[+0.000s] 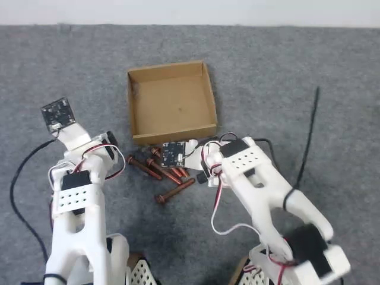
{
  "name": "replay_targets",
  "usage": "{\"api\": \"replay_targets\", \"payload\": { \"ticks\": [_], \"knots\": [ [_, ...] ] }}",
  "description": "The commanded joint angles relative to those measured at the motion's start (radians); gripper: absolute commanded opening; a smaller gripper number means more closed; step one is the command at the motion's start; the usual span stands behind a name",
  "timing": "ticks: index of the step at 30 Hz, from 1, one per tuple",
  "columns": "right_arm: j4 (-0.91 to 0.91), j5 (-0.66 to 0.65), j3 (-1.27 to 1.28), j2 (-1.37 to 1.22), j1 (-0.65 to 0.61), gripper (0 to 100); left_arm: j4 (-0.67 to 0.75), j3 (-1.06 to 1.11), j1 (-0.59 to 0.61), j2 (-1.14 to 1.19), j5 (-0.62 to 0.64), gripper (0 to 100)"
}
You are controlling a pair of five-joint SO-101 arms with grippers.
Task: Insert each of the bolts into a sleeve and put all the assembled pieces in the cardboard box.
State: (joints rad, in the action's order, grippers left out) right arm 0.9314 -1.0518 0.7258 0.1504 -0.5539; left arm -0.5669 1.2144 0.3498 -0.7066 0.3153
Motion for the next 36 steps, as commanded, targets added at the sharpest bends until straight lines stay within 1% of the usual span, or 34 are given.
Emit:
{"api": "replay_targets", "payload": {
  "ticks": [1,7,11,13,16,17,19,24,26,28,33,36],
  "knots": [
    [-0.019,-0.015,-0.08,-0.058,-0.002,19.9,0.043,-0.007,-0.002,0.003,0.009,17],
    [-0.021,-0.015,-0.147,-0.197,-0.007,19.8,0.041,-0.007,-0.002,0.003,0.009,17],
    [-0.019,-0.014,-0.199,-0.257,0.019,18.4,0.041,-0.007,0.0,0.003,0.009,17],
    [-0.016,-0.012,-0.224,-0.277,0.035,12.7,0.041,-0.007,0.0,0.003,0.009,17],
    [-0.015,-0.008,-0.232,-0.282,0.038,1.5,0.041,-0.007,0.0,0.003,0.009,17],
    [-0.013,0.011,-0.232,-0.28,0.036,0.1,0.041,-0.007,0.0,0.003,0.009,17],
    [0.005,0.074,-0.236,-0.278,0.038,2.0,0.041,-0.007,0.0,0.003,0.009,17],
    [0.11,0.253,-0.29,-0.214,0.073,0.6,0.041,-0.007,0.0,0.003,0.009,17],
    [0.127,0.301,-0.287,-0.168,0.081,0.6,0.041,-0.007,0.0,0.003,0.009,17],
    [0.124,0.319,-0.259,-0.125,0.088,0.6,0.041,-0.007,0.0,0.003,0.009,17],
    [0.122,0.316,-0.175,-0.065,0.082,1.2,0.041,-0.007,0.0,0.003,0.009,17],
    [0.128,0.318,-0.149,-0.044,0.082,8.1,0.041,-0.007,0.0,0.003,0.009,17]
  ]
}}
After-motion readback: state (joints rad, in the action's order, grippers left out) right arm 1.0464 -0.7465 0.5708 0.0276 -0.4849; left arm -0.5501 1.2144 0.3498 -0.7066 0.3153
